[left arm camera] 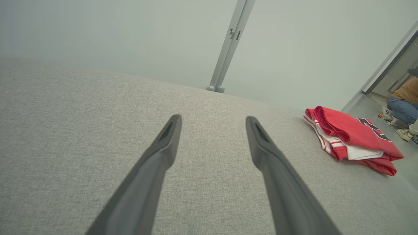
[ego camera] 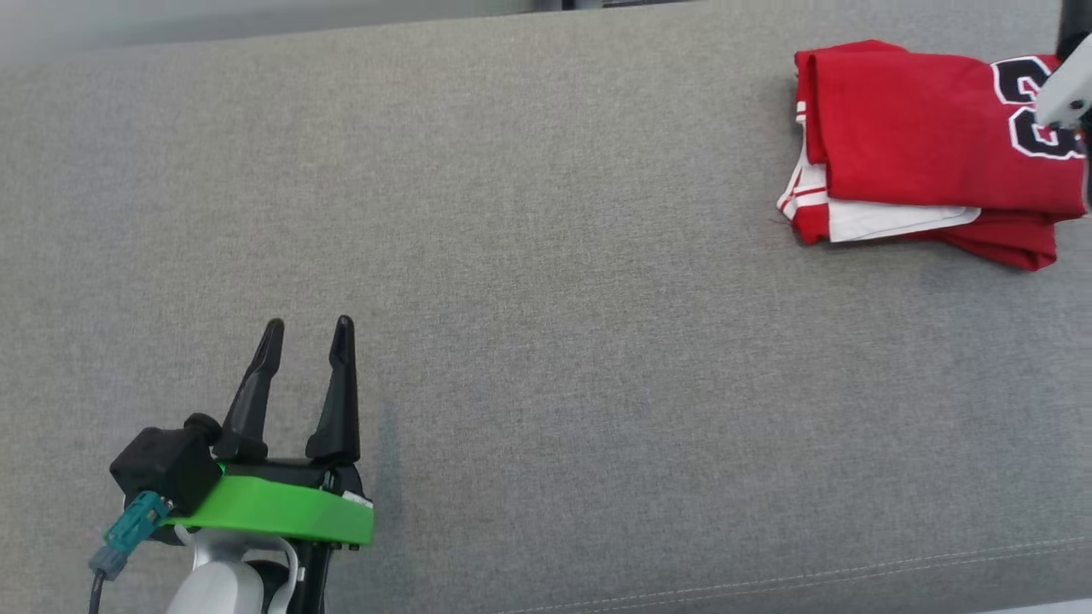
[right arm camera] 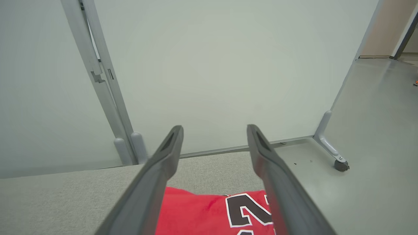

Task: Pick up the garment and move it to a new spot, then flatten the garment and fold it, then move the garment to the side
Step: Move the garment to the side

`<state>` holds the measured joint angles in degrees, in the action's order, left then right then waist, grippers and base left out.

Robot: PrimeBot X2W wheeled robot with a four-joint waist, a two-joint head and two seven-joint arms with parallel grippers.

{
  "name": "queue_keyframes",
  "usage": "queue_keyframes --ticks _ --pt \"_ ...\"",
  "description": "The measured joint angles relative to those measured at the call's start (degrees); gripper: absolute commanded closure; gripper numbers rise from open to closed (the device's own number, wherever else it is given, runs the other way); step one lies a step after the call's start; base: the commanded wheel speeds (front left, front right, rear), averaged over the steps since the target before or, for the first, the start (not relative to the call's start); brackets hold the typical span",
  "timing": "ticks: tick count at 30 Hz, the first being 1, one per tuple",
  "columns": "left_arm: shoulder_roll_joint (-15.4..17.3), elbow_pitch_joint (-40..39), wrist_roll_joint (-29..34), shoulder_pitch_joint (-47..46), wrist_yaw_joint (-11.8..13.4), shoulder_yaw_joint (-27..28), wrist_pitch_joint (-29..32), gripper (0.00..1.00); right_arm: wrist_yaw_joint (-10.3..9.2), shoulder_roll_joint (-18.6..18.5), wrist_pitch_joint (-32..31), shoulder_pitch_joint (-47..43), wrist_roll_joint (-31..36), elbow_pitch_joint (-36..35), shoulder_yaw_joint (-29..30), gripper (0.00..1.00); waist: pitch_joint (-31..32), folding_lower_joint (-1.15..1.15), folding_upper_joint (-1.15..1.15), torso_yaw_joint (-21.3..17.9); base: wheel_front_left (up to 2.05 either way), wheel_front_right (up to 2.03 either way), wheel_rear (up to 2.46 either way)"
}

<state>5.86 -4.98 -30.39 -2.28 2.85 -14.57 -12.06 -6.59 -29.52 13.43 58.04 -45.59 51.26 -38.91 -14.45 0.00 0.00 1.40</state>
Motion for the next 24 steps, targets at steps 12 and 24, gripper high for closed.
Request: queue_keyframes --ticks 12,24 --pt "-0.5 6.3 3.9 -0.3 2.8 2.8 -0.6 0.00 0.43 7.2 1.2 -11.2 -0.3 -4.7 -0.4 0.00 8.8 0.00 0.00 -3.1 0.00 0.00 0.00" --pt "-1.2 6.6 6.2 2.3 3.8 3.2 -0.6 0.00 -0.18 10.3 1.2 -21.3 4.5 -19.1 3.4 0.00 15.9 0.00 0.00 -3.8 0.00 0.00 0.00"
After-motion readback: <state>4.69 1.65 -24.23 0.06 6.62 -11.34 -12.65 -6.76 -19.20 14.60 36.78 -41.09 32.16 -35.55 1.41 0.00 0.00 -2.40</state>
